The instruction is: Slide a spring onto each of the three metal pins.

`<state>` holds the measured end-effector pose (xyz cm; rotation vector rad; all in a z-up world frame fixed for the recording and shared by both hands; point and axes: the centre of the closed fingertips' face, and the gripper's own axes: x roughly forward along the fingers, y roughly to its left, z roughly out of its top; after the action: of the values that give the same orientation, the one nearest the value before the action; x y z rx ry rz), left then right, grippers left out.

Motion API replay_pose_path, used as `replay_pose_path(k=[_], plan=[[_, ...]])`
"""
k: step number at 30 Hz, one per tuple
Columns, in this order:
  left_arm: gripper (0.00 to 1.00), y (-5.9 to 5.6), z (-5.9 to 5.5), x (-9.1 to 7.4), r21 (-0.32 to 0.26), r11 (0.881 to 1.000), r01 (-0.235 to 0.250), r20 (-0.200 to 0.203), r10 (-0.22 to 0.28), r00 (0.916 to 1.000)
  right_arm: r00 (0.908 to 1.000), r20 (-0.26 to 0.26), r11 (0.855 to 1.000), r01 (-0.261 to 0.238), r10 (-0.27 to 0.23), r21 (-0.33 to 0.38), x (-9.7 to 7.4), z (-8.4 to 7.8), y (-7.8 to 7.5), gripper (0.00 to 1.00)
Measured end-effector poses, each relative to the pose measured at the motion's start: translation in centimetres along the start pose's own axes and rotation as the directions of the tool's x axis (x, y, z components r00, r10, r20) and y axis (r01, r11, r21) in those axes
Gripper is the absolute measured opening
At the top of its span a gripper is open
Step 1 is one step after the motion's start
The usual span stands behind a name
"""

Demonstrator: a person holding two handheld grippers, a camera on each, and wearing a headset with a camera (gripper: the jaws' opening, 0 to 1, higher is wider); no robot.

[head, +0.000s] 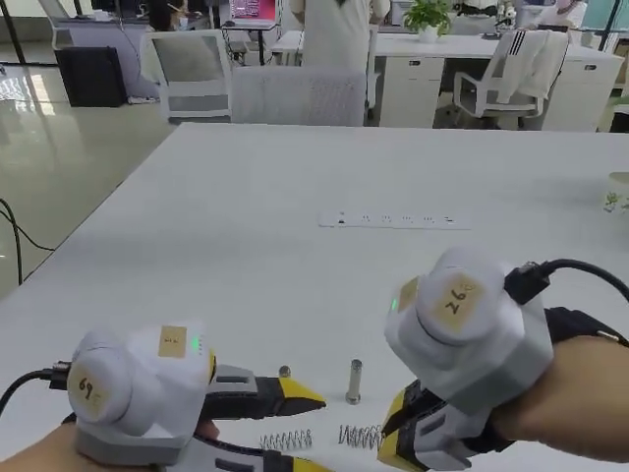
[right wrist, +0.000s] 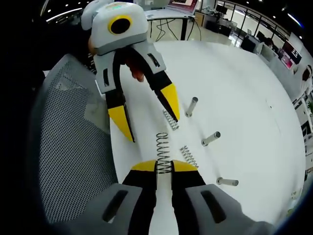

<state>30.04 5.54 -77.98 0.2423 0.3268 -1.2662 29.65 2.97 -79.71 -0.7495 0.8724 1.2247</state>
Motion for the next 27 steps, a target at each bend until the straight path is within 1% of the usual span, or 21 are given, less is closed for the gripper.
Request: replay_pose_path(k=[4,9,18,23,27], plan=[[0.26,-0.2,0.0,0.2,0.021,1.0,0.01,-0.003,-0.01,0.9999,0.9999,0.001,1.0,-0.012,0.012,-0.017,0.1,0.2,0.4,0.07],[0.23,-0.5,0.1,0.4,0.043,0.999,0.025,-0.002,-0.025,0.9997,0.9995,-0.004,0.999,-0.031,0.031,-0.041,0.2,0.4,1.0,0.07],[0.14,-1.5,-0.3,0.6,0.079,0.995,0.066,-0.018,-0.064,0.9978,0.9975,-0.012,0.995,-0.071,0.07,-0.074,0.3,0.4,2.0,0.07],[0.08,-2.0,-0.4,0.7,0.087,0.992,0.087,-0.02,-0.086,0.9961,0.996,-0.02,0.991,-0.089,0.087,-0.095,0.4,0.2,2.4,0.07],[0.04,-2.4,-0.6,0.9,0.087,0.99,0.11,-0.031,-0.108,0.9937,0.9953,-0.024,0.989,-0.096,0.094,-0.114,0.4,0.1,2.6,0.07]])
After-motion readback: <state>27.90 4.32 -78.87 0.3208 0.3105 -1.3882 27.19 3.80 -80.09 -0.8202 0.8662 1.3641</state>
